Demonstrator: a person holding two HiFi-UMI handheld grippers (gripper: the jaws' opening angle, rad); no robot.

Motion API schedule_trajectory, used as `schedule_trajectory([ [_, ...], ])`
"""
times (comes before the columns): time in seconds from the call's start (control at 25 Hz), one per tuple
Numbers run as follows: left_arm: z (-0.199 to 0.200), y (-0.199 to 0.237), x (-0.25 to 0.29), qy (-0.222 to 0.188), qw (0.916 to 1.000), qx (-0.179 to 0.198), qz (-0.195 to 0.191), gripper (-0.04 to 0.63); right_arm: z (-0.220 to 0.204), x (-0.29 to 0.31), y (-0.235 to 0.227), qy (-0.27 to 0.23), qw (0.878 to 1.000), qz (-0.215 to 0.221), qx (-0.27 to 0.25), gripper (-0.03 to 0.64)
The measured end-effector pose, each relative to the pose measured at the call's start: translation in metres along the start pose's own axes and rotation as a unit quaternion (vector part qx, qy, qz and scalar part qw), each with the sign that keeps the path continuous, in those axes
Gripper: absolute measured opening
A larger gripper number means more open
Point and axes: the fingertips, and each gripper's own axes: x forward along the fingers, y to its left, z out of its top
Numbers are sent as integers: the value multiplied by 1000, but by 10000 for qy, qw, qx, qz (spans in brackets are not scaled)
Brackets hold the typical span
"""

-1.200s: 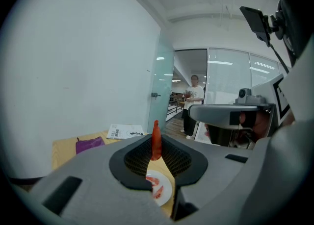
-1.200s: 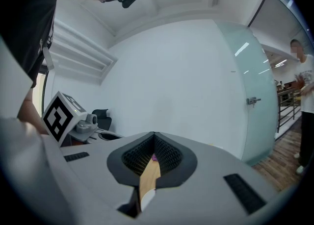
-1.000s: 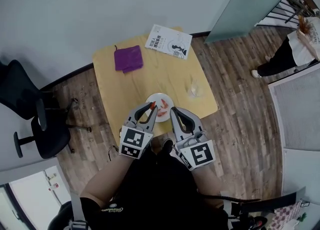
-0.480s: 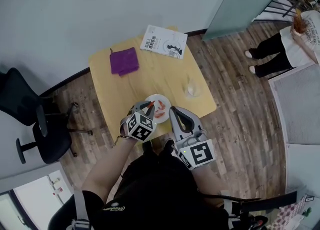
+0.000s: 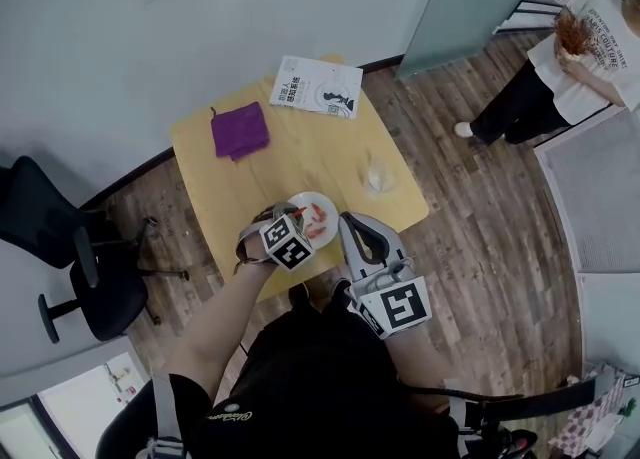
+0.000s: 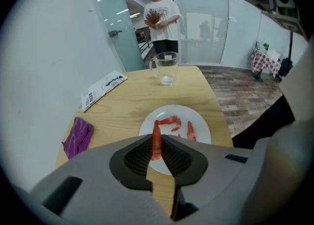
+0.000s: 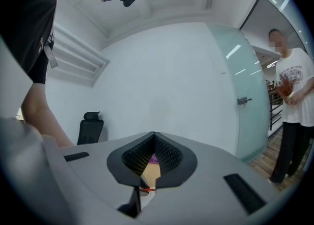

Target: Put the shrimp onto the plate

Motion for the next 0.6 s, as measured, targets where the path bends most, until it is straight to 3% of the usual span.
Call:
schedule_trajectory([
  [0.28, -20, -6, 25, 596, 9968, 463, -266, 48, -3, -3, -4, 6, 10000, -57, 24, 2],
  [0.48, -27, -11, 40, 1007, 9886, 1057, -377, 49, -7, -11, -16, 26, 9997, -229, 67, 2],
  [0.6, -23, -13, 46, 1125, 9852, 1207, -470, 49, -10, -15, -24, 37, 9995, -312, 98, 2],
])
